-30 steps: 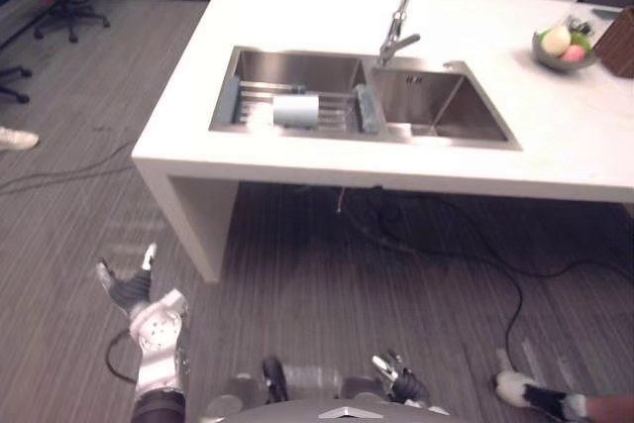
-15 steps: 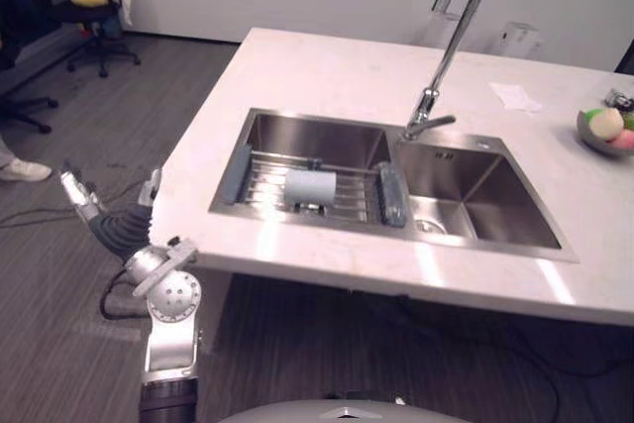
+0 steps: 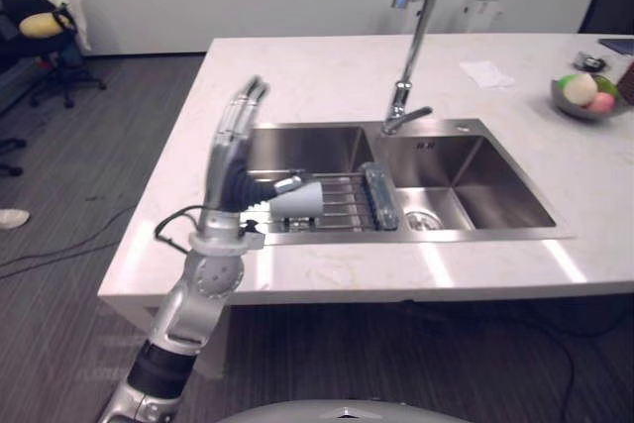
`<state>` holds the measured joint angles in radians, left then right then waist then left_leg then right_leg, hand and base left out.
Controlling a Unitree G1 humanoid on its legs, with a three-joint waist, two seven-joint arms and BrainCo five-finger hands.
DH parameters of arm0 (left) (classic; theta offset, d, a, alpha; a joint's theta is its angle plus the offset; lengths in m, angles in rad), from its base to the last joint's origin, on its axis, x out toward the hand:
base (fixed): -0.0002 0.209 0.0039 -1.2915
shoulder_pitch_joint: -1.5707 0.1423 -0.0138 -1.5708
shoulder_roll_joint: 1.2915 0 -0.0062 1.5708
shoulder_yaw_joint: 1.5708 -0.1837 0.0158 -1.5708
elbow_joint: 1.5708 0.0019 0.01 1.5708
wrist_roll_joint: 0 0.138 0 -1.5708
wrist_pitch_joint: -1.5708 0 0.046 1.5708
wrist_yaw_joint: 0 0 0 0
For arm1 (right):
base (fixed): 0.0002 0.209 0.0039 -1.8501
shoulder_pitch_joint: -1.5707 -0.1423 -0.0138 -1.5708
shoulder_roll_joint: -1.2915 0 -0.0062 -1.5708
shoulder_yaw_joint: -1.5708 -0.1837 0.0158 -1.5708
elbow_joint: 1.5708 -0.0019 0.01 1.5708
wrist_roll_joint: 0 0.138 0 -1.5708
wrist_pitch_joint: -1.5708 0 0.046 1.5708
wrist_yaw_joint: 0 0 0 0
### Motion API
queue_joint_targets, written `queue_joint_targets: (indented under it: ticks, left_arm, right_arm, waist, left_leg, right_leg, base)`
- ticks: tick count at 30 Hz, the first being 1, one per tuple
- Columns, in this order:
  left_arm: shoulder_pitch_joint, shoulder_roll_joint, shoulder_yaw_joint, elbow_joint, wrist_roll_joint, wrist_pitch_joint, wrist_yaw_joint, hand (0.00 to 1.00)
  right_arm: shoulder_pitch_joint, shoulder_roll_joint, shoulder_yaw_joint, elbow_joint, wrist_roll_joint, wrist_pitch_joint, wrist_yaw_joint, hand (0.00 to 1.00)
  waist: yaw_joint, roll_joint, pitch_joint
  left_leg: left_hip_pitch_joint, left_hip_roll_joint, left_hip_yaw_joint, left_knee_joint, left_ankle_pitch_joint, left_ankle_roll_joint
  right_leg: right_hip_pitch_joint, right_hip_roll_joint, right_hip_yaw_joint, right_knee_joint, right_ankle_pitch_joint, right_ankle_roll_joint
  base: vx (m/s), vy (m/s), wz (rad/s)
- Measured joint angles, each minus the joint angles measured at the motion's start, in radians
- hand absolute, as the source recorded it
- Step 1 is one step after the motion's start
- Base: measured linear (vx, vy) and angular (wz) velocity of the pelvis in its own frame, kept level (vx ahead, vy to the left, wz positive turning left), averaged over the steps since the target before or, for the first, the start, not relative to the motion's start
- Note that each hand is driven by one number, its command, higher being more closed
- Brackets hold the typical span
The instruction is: Walk over to the sink, pick up the cup, carry it to the dishwasher, place the cup inside the dishwasher, then close the dishwasher door
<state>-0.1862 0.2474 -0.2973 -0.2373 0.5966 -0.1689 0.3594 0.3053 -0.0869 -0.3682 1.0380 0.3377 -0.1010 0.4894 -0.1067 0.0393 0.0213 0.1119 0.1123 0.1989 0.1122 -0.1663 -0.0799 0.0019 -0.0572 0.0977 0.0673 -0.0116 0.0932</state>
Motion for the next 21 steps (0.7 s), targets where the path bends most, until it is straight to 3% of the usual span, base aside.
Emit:
queue_joint_targets:
  ticks: [6,13,18,21]
  left_arm:
    - [-0.188,0.096,-0.054,0.222,0.026,0.171,-0.195,0.0]
    - [-0.332,0.118,-0.1,0.421,0.044,0.287,-0.265,0.0]
    - [-0.415,0.172,-0.102,0.532,0.09,0.305,-0.297,0.0]
    - [-0.421,0.207,-0.104,0.567,0.096,0.307,-0.334,0.0]
  right_arm:
    - [-0.021,-0.02,-0.007,-0.003,-0.057,0.006,0.012,0.0]
    - [-0.029,-0.041,0.006,-0.005,-0.068,0.034,0.013,0.0]
    - [-0.032,-0.041,0.014,-0.009,-0.069,0.038,0.013,0.0]
    - [-0.032,-0.043,0.014,-0.009,-0.069,0.037,0.017,0.0]
  waist:
    - [-0.062,0.024,0.028]
    - [-0.106,0.028,0.046]
    - [-0.129,0.018,0.074]
    - [-0.148,0.026,0.08]
  left_leg:
    - [0.047,-0.006,0.012,-0.083,0.052,-0.007]
    - [0.068,-0.005,0.018,-0.1,0.055,-0.011]
    - [0.082,-0.003,0.046,-0.111,0.054,-0.012]
    - [0.083,-0.003,0.069,-0.115,0.05,-0.013]
  right_leg:
    - [0.033,0.003,0.001,-0.088,0.058,-0.005]
    - [0.056,0.004,-0.001,-0.121,0.068,-0.008]
    - [0.055,0.01,0.019,-0.127,0.074,-0.009]
    - [0.05,0.012,0.029,-0.14,0.085,-0.009]
  base:
    - [-0.02,-0.009,-0.05]
    - [0.0,-0.001,0.0]
    - [-0.01,-0.013,-0.14]
    - [0.02,-0.011,-0.24]
